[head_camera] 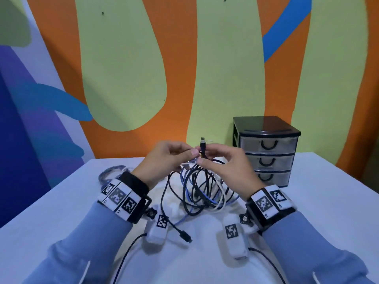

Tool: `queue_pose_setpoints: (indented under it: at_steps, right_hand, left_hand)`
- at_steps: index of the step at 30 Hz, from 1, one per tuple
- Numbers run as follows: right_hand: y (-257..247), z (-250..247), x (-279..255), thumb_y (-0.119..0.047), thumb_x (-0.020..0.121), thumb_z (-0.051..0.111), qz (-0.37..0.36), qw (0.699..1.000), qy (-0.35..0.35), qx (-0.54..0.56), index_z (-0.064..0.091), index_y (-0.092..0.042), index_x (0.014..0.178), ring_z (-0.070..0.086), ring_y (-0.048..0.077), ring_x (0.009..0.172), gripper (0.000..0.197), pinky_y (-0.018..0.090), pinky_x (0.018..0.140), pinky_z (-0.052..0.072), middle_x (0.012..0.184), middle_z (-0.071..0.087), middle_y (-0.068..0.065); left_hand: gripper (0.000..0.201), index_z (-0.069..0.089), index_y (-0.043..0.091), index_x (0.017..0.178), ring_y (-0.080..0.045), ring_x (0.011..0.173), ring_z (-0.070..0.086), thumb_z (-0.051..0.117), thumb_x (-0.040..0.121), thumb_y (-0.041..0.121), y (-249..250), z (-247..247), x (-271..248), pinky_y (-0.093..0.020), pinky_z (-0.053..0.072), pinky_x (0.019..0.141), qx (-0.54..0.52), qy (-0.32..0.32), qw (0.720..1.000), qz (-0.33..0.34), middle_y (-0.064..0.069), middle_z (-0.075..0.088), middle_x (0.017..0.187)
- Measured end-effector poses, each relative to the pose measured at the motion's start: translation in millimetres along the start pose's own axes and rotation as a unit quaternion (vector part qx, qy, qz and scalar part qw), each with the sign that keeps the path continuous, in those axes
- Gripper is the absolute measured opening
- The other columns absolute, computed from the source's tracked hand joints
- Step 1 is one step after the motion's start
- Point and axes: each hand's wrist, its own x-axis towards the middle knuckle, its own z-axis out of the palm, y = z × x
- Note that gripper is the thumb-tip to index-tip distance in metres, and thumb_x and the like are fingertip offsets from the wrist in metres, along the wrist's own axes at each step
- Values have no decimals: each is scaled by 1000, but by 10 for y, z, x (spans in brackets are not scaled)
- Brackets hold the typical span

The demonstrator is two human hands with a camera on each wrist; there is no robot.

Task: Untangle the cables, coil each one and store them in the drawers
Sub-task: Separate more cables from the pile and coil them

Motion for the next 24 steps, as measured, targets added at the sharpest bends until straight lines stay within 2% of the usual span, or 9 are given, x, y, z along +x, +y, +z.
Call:
queue_pose_setpoints:
  at_steps: [4,6,10,13,16,18,20,22,24]
  right_hand:
    - [-60,33,-6,13,82,69,-25,998,9,50,76,-29,123,65,8,110,59,27,87,58,117,75,0]
    - [-38,36,6,17,79,60,-30,998,52,28,72,-38,127,58,8,111,74,32,82,58,122,68,-2]
    - [98,-29,61,-1,85,71,1,991,119,-61,51,-50,145,50,10,124,79,36,98,49,132,55,-6]
    - [182,-24,66,-23,88,82,98,994,37,-18,32,-46,157,53,11,131,88,38,111,41,135,58,-2]
    - [254,7,37,-22,85,87,141,989,-38,38,55,-30,141,73,18,94,65,41,101,51,100,76,6]
    - [255,23,26,-14,85,86,143,986,-54,65,70,-24,119,66,25,73,39,45,85,52,78,69,9]
    - [263,29,56,-13,87,81,149,987,-23,52,78,-27,104,54,26,71,23,52,77,50,72,57,6]
    - [275,-4,96,-7,92,70,169,983,48,51,80,-28,95,43,23,67,24,45,69,46,66,46,1]
    - [279,-85,128,-6,95,61,191,974,104,61,77,-29,96,41,21,65,28,33,59,46,73,41,7]
  left_hand:
    - [23,79,3,104,-15,77,68,72,97,24,-76,-17,-71,-23,55,71,-132,65,989,29,-10,78,97]
    - [22,80,9,100,-14,74,66,72,94,29,-51,-46,-97,-23,55,68,-157,90,982,52,-8,77,99]
    - [17,80,19,95,-19,76,68,70,94,32,-8,-52,-140,-26,57,73,-176,89,976,91,-12,74,101]
    - [18,73,10,102,-23,70,68,63,101,25,34,-35,-173,-26,58,68,-211,56,971,101,-20,72,98]
    - [15,68,6,102,-19,62,67,59,105,17,97,-9,-194,-25,59,64,-231,63,964,117,-14,72,88]
    - [13,71,9,101,-15,56,61,61,104,18,101,-29,-180,-23,55,59,-211,120,961,134,-7,71,77]
    - [13,74,13,101,-13,50,46,66,103,24,71,-112,-149,-22,39,47,-185,198,951,151,0,59,63]
    - [19,76,11,106,-13,51,30,69,102,29,41,-254,-121,-24,25,45,-170,271,933,167,10,49,56]
    - [28,77,7,110,-10,52,28,72,101,33,20,-438,-108,-22,26,48,-147,336,911,189,18,53,56]
